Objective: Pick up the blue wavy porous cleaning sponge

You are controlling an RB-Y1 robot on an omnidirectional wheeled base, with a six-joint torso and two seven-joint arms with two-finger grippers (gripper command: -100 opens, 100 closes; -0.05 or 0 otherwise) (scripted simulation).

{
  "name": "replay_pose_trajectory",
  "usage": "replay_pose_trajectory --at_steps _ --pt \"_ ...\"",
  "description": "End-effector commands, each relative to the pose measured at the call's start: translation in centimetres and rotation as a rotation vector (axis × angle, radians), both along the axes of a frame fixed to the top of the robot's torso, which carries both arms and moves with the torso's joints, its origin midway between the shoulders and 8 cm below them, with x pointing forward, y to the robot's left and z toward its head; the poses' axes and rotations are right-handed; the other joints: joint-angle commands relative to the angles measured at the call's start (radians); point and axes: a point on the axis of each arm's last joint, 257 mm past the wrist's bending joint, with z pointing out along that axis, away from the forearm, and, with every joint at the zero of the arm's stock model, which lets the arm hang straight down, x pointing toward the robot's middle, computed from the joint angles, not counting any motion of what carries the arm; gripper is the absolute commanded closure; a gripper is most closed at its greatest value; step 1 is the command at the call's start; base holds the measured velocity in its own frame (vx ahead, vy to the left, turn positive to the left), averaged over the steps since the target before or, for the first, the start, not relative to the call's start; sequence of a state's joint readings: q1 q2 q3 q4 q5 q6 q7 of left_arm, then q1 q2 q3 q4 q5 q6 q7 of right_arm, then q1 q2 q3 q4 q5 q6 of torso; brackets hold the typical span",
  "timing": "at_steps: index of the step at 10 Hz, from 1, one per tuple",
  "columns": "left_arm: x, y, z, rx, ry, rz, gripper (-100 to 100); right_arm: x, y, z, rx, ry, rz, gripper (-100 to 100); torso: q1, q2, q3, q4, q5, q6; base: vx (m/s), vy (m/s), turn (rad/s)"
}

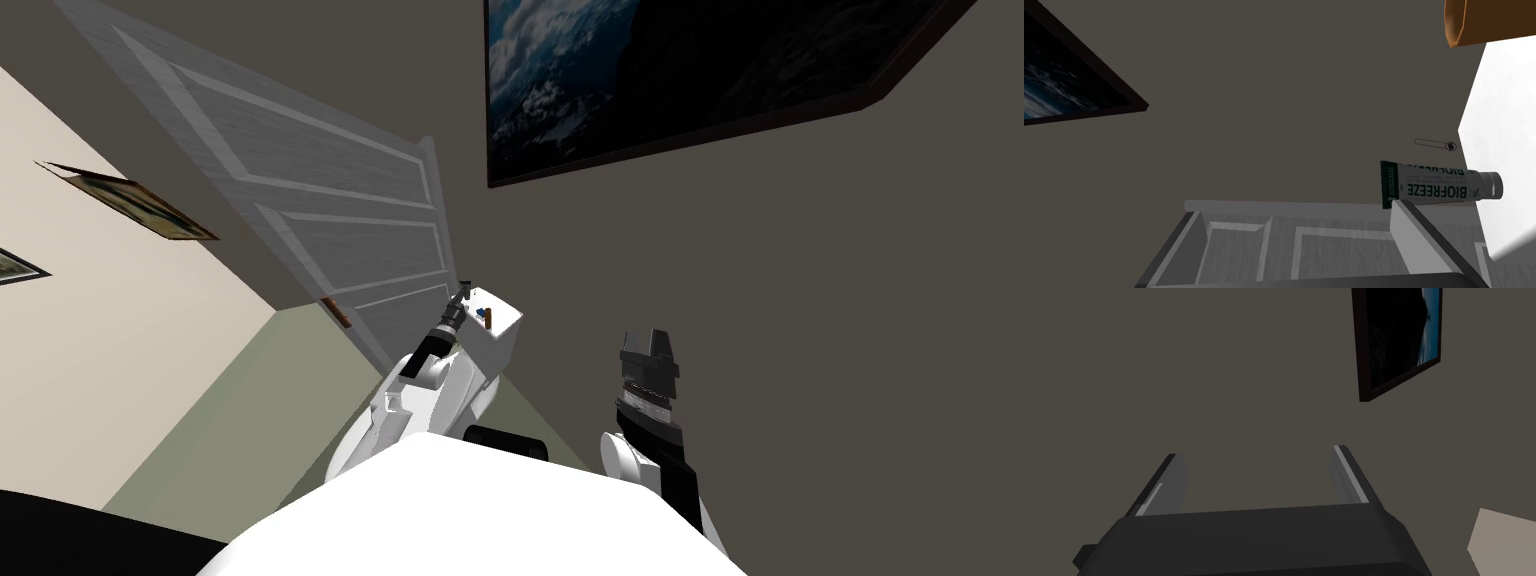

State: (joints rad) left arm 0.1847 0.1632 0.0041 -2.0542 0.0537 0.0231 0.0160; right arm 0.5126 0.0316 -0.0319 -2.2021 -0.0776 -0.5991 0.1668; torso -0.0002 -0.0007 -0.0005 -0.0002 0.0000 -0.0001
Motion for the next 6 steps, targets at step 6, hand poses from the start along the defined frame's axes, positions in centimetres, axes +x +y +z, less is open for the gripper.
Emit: replay_pose_trajectory --at_steps 6 --pt "5.1 -0.1 -3.8 0.091 0.170 0.012 -100 0.0 0.0 0.0 0.000 0.000 0.000 0 0.000 0.000 0.000 0.000 0.000 0.000 0.005 -0.006 0.018"
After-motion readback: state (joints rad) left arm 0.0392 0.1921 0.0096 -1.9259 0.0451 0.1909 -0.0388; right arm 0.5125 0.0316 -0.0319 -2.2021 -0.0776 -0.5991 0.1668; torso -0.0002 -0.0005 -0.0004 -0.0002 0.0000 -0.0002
